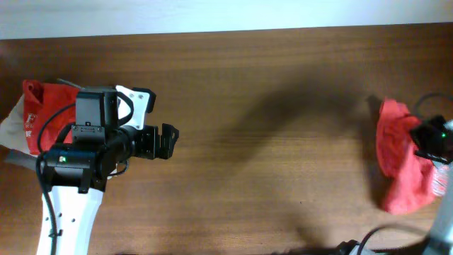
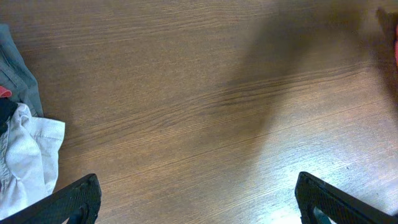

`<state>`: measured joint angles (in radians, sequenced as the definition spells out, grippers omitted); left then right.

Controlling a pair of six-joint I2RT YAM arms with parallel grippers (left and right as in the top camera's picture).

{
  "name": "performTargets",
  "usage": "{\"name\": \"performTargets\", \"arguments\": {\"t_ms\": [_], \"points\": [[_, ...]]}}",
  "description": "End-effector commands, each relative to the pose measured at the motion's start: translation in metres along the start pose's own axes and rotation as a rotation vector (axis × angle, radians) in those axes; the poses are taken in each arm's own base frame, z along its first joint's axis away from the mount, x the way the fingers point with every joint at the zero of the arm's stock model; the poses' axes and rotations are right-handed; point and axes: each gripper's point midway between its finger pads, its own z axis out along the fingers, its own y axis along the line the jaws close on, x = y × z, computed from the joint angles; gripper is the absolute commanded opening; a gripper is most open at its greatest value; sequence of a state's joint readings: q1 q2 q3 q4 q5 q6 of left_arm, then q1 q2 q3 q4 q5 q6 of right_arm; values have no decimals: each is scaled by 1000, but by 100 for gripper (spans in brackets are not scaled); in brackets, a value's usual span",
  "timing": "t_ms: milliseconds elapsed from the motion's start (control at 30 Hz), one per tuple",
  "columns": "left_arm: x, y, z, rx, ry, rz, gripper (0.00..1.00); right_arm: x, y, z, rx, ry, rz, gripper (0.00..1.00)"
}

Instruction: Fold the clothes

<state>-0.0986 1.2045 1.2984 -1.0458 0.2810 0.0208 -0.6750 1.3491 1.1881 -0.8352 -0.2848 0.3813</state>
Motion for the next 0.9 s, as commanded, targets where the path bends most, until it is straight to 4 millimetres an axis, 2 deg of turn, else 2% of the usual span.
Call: {"name": "performTargets", "arguments": {"t_ms": [0, 67, 167, 267, 333, 400, 467, 600, 667, 733, 867], "points": [[-2, -2, -5, 10, -9, -6, 99, 8, 55, -33, -168, -44, -114, 4], [-2, -2, -5, 10, -8, -7, 99, 22, 80, -43, -248, -25, -168, 4], [-3, -2, -5, 10, -12, -5, 99, 55, 121, -54, -373, 39, -270, 4], [-4, -2, -5, 10, -16, -4, 99, 94, 158, -57, -458, 108, -407, 4], [-4, -2, -5, 10, -15, -5, 99, 126, 185, -63, -533, 140, -570, 4], [-3, -3, -5, 11, -11, -6, 99, 144, 199, -69, -551, 137, -649, 4], [0, -3, -5, 11, -2, -9, 100, 145, 207, -78, -537, 86, -698, 4], [-1, -12, -5, 65, -4, -8, 99, 137, 230, -122, -617, -19, -770, 4], [-7, -33, -8, 190, -29, 10, 97, 135, 241, -146, -677, -51, -783, 4], [-15, -64, -15, 361, -78, 106, 90, 135, 251, -170, -753, -68, -797, 4], [-24, -84, -16, 418, -123, 201, 89, 139, 268, -220, -899, -87, -831, 4]]}}
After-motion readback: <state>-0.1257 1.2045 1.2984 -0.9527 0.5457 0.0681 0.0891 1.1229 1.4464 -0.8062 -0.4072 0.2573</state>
